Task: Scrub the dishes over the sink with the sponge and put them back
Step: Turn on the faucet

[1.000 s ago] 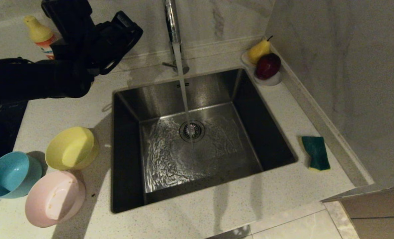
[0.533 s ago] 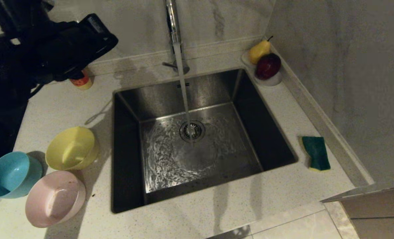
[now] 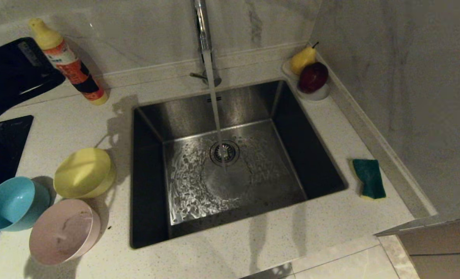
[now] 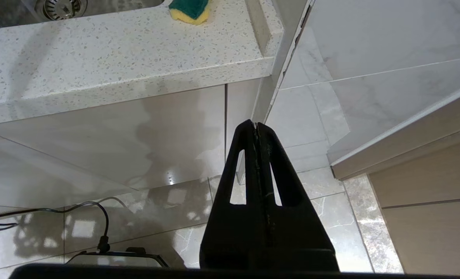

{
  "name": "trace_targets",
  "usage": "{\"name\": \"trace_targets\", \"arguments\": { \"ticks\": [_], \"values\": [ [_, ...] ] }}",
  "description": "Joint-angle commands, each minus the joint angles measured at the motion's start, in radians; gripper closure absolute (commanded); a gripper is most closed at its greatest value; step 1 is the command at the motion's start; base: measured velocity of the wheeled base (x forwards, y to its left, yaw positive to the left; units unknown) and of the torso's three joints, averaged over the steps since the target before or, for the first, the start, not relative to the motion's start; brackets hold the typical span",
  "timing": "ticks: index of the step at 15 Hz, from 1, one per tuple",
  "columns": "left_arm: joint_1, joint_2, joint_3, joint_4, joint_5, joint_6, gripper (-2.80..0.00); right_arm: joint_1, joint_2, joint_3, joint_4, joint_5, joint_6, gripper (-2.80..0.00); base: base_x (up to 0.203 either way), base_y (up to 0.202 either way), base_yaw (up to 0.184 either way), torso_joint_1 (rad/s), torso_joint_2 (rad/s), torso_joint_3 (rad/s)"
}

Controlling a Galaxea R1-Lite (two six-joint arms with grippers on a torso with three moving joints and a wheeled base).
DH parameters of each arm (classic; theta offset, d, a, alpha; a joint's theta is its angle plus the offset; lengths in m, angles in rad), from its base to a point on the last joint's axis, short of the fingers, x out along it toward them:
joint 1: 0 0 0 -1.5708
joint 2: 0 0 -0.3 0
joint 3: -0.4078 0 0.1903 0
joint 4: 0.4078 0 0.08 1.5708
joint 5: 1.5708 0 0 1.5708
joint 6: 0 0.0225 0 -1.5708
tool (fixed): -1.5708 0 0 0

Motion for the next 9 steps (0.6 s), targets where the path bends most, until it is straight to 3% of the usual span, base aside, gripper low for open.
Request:
{"name": "trace_targets", "arguments": {
  "ticks": [1,4,9],
  "values": [
    [0.001,-0.217,0.110,0.115,0.014,0.041,0.00,0.000,0.000,0.001,-0.001,0.002,0.000,0.00,0.000,0.000,0.000,0.000,0.00,0.000],
    [0.042,-0.294,0.171,0.242,0.135,0.093,0.00,0.000,0.000,0.001,-0.001,0.000,0.000,0.00,0.000,0.000,0.000,0.000,0.00,0.000],
    [0.268,-0.216,0.174,0.293,0.172,0.070,0.00,0.000,0.000,-0.001,-0.001,0.000,0.000,0.00,0.000,0.000,0.000,0.000,0.00,0.000]
  ]
}}
